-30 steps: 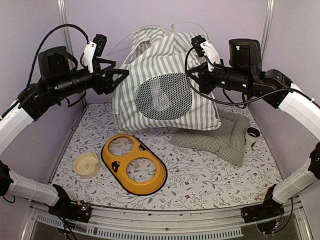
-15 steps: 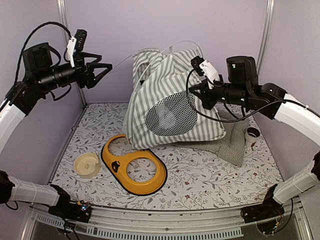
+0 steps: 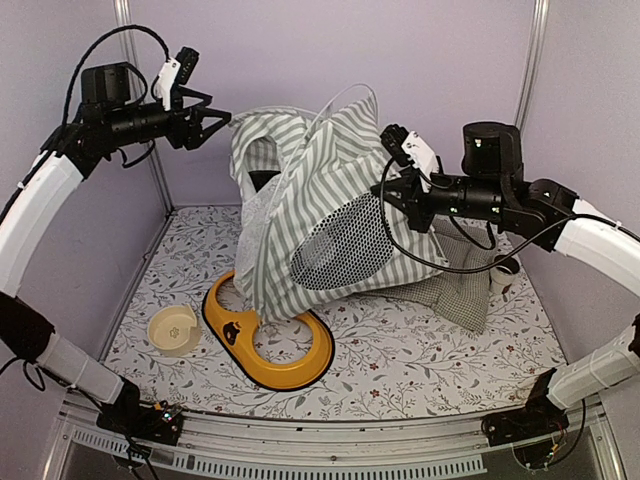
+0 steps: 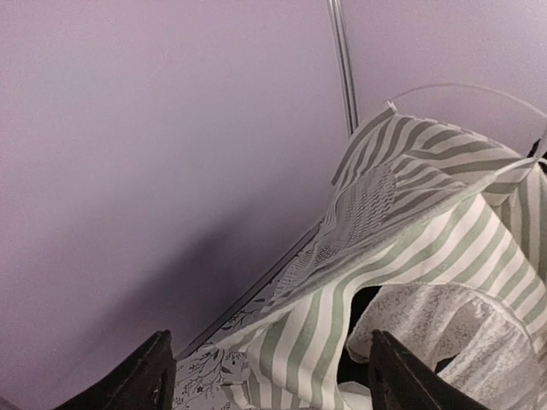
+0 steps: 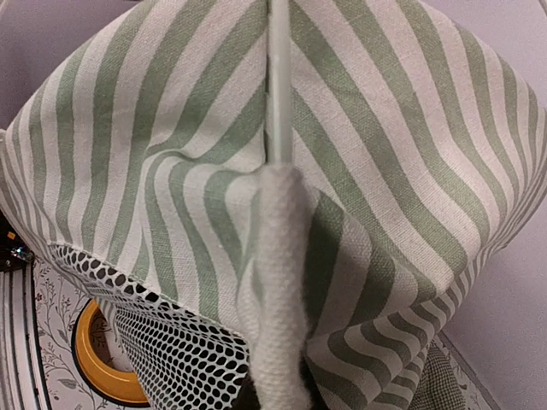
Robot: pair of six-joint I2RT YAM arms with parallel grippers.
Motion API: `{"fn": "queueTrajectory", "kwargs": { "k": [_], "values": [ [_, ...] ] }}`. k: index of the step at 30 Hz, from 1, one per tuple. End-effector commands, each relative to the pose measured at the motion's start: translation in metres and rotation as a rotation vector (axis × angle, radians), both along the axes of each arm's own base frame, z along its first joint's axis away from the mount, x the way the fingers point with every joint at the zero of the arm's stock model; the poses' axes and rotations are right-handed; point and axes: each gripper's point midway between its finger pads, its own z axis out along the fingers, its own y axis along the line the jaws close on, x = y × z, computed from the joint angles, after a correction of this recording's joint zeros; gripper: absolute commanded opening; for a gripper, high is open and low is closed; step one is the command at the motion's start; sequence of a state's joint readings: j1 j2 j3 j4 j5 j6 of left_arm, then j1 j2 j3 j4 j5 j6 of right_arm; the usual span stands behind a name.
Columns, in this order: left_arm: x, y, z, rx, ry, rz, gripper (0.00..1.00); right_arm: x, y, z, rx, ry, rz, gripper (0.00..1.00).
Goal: Set up the pet tent
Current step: Pass from the right arm to the left
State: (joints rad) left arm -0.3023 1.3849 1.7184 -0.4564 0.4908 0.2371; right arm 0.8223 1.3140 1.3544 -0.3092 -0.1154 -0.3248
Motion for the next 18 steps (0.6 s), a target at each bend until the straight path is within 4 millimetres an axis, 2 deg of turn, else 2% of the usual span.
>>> {"fn": "queueTrajectory", "kwargs": {
  "k": [1,5,11,18],
  "values": [
    [-0.010,-0.012,0.007,0.088,-0.022,-0.133,0.78,-0.022,-0.001,0.047,0.103,-0.106,0.108,0.00],
    [-0.013,-0.015,0.005,0.131,-0.017,-0.171,0.78,-0.034,-0.002,0.048,0.093,-0.092,0.153,0.00],
    [-0.029,-0.021,-0.007,0.153,-0.005,-0.246,0.77,-0.043,-0.009,0.054,0.090,-0.093,0.166,0.00],
    [-0.035,-0.038,-0.029,0.167,0.043,-0.308,0.63,-0.048,-0.012,0.059,0.076,-0.091,0.175,0.00]
  ]
}}
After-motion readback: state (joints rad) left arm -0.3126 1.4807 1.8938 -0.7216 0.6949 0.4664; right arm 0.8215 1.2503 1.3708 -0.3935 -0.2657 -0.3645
